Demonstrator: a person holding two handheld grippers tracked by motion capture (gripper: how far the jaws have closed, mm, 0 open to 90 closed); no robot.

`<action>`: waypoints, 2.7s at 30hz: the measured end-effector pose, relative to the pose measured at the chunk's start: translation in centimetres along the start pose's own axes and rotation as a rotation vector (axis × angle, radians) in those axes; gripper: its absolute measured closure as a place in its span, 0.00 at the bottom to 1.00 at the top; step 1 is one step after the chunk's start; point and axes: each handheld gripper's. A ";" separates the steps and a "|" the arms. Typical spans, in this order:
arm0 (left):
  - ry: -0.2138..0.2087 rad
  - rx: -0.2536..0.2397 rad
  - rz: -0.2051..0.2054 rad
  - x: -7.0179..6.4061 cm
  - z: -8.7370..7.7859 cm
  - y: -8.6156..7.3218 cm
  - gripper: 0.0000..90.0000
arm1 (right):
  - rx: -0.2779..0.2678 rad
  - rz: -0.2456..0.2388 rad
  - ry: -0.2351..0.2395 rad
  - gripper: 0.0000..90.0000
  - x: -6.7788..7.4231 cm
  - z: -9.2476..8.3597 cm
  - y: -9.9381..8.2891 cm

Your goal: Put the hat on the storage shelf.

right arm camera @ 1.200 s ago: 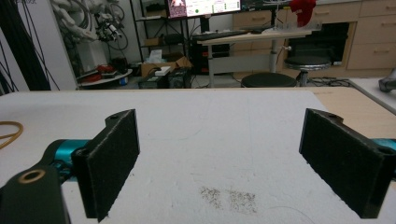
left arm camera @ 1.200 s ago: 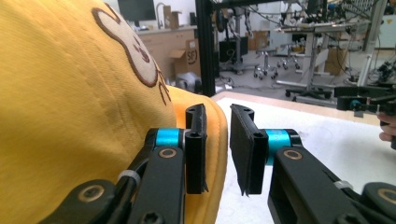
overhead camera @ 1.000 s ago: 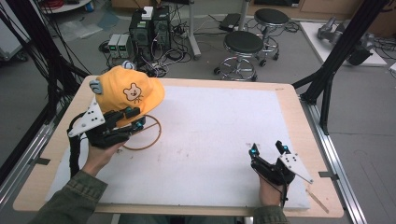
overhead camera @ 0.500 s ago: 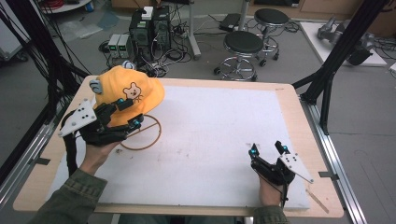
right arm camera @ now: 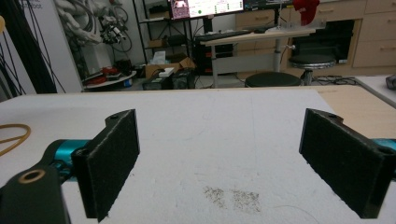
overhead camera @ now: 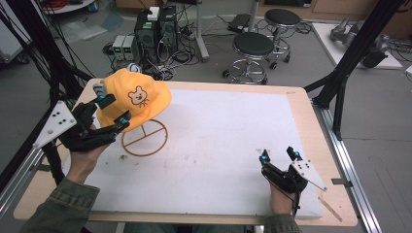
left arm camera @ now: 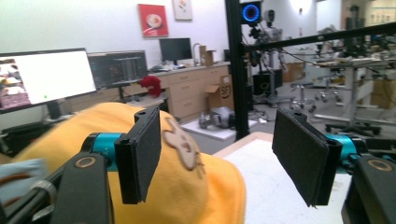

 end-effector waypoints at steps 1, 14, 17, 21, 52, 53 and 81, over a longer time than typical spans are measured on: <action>0.010 -0.004 0.003 0.1 -0.3 0.1 0.37 | 0.001 0.002 0.002 0.12 0.0 0.0 0.0; 0.152 -0.007 -0.040 2.5 -2.6 -0.4 0.36 | -0.004 -0.009 -0.005 0.12 0.0 0.0 0.0; 0.176 -0.011 -0.041 2.9 -3.2 -0.3 0.35 | -0.001 -0.006 -0.005 0.12 -0.1 0.0 0.0; 0.204 -0.022 -0.035 3.2 -4.2 -0.1 0.35 | -0.002 -0.011 -0.008 0.12 -0.1 0.0 0.0; 0.552 0.056 -0.067 4.9 -7.5 -7.6 0.29 | -0.014 -0.013 -0.032 0.12 -0.1 -0.3 0.1; 0.550 0.057 -0.075 4.9 -7.4 -7.8 0.29 | -0.015 -0.017 -0.030 0.12 -0.1 -0.3 0.1; 0.557 0.210 -0.181 4.3 -7.3 -15.5 0.28 | 0.014 -0.009 -0.047 0.12 -0.8 -1.4 -0.2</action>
Point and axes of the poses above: each handheld gripper's, and its own axes: z roughly forward along the jaws, y roughly out of its top, x roughly to its left, and after that the axes turned 2 degrees about -z, right-handed
